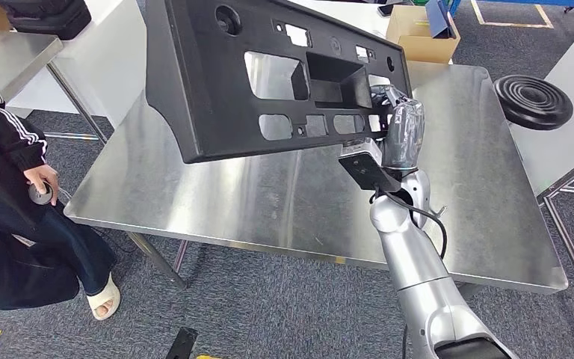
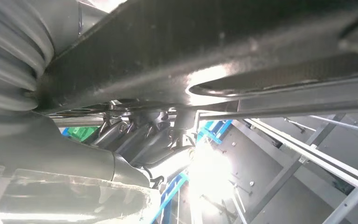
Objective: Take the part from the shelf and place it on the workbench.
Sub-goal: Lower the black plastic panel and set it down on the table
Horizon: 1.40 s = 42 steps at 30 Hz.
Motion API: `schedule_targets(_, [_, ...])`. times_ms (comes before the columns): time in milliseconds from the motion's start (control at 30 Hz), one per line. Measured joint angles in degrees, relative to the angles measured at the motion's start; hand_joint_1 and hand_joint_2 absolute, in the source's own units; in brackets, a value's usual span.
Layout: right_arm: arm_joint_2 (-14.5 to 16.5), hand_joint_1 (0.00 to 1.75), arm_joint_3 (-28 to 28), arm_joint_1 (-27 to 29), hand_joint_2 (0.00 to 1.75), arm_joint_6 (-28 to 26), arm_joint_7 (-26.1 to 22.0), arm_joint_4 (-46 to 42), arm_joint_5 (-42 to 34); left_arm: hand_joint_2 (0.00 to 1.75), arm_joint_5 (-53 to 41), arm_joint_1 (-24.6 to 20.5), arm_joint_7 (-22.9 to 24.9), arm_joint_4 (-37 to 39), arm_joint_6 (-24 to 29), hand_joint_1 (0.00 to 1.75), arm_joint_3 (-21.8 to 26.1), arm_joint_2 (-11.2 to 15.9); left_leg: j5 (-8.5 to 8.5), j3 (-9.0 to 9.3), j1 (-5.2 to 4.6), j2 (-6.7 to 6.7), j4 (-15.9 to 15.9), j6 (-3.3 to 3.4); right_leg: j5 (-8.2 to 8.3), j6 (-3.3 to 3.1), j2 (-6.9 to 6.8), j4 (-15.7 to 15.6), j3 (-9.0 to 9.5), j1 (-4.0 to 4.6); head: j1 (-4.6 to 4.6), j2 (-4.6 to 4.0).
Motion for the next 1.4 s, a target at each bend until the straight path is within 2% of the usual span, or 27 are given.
schedule_targets(667, [-0.25,1.55,1.79,-1.15,1.75,-0.65,1.39,2.55,0.72,1.75,-1.70,-0.38,0.80,0.00,-1.09,0.00,-1.73,-0.30,-0.12,-0.03,-0.24,0.00,0.16,0.14,0.02,0.04,0.01,-0.07,0.00,-0.25,-0.01,0.00])
schedule_targets(867, [-0.25,1.55,2.28,-1.21,1.75,-0.56,1.72,2.57,1.21,1.75,-1.62,-0.47,0.86,0.00,-1.11,0.00,-2.01,-0.30,-0.40,-0.27,-0.39,0.00,0.53,0.68,0.09,0.20,0.01,-0.24,0.03,-0.40,-0.01,0.00])
schedule_targets(967, [-0.26,1.55,2.53,-1.37,1.75,-0.58,1.91,2.65,1.30,1.75,-1.61,-0.60,0.91,0.00,-1.11,0.00,-2.12,-0.34,-0.39,0.22,-0.21,0.04,-0.16,1.43,0.51,1.06,0.00,0.48,0.08,-0.35,0.01,0.00])
schedule_targets(1033, [-0.29,1.55,2.62,-1.62,1.75,-0.59,1.99,2.72,1.28,1.75,-1.61,-0.71,0.98,0.00,-1.10,0.00,-2.15,-0.41,-0.23,1.19,0.16,0.12,-0.62,1.83,-0.55,1.14,-0.04,3.02,-1.18,-0.31,0.14,0.00])
schedule_targets(1100, [-0.34,1.55,2.76,-1.86,1.75,-0.59,2.02,2.86,1.19,1.75,-1.61,-0.83,1.02,0.00,-1.11,0.00,-2.15,-0.48,-0.21,1.57,0.34,0.18,-0.69,1.88,-3.07,0.93,-0.06,9.59,-4.79,-0.36,0.27,0.00])
schedule_targets(1167, [-0.41,1.55,2.87,-1.83,1.75,-0.59,2.02,3.12,1.10,1.75,-1.57,-0.84,1.03,0.00,-1.11,0.00,-2.15,-0.52,-0.44,1.70,0.47,0.17,-0.67,1.69,-4.82,1.46,-0.07,15.78,-8.62,-0.55,0.31,0.00])
schedule_targets(1200, [-0.46,1.55,2.90,-1.76,1.75,-0.59,2.02,3.27,1.10,1.75,-1.52,-0.81,1.03,0.00,-1.11,0.00,-2.15,-0.54,-0.64,1.87,0.60,0.11,-0.65,1.50,-4.55,2.02,-0.08,16.22,-9.33,-0.72,0.34,0.00])
schedule_targets(1233, [-0.51,1.55,2.92,-1.72,1.75,-0.59,2.03,3.39,1.10,1.75,-1.49,-0.79,1.03,0.00,-1.11,0.00,-2.14,-0.55,-0.92,2.16,0.81,0.04,-0.63,1.20,-3.25,2.71,-0.10,14.15,-8.82,-0.94,0.35,0.00])
schedule_targets(1267, [-0.55,1.55,2.94,-1.70,1.75,-0.59,2.03,3.48,1.10,1.75,-1.45,-0.78,1.03,0.00,-1.11,0.00,-2.14,-0.56,-1.29,2.53,1.02,-0.03,-0.59,0.80,-1.10,3.55,-0.16,10.11,-7.31,-1.24,0.39,0.00])
schedule_targets(1300, [-0.61,1.55,2.96,-1.72,1.75,-0.59,2.04,3.56,1.10,1.75,-1.44,-0.79,1.03,0.00,-1.11,0.00,-2.14,-0.54,-1.69,2.89,1.18,-0.07,-0.53,0.33,0.63,4.11,-0.20,5.97,-5.74,-1.43,0.50,0.00])
schedule_targets(1333, [-0.62,1.55,3.02,-1.76,1.75,-0.60,2.03,3.65,1.09,1.75,-1.44,-0.83,1.03,0.00,-1.11,0.00,-2.14,-0.53,-2.09,3.08,1.26,-0.06,-0.46,-0.17,1.54,3.91,-0.24,2.58,-4.48,-1.47,0.58,0.00])
schedule_targets(1367, [-0.60,1.55,3.10,-1.75,1.75,-0.60,2.03,3.73,1.09,1.75,-1.43,-0.87,1.03,0.00,-1.11,0.00,-2.14,-0.51,-2.44,3.10,1.25,-0.03,-0.43,-0.64,1.98,3.28,-0.24,0.73,-3.65,-1.39,0.61,0.00])
schedule_targets(1400, [-0.62,1.55,3.17,-1.71,1.75,-0.60,2.04,3.82,1.08,1.75,-1.38,-0.86,1.03,0.00,-1.11,0.00,-2.13,-0.49,-2.67,3.15,1.23,0.00,-0.39,-1.03,1.59,2.25,-0.20,0.39,-3.46,-1.19,0.63,0.00])
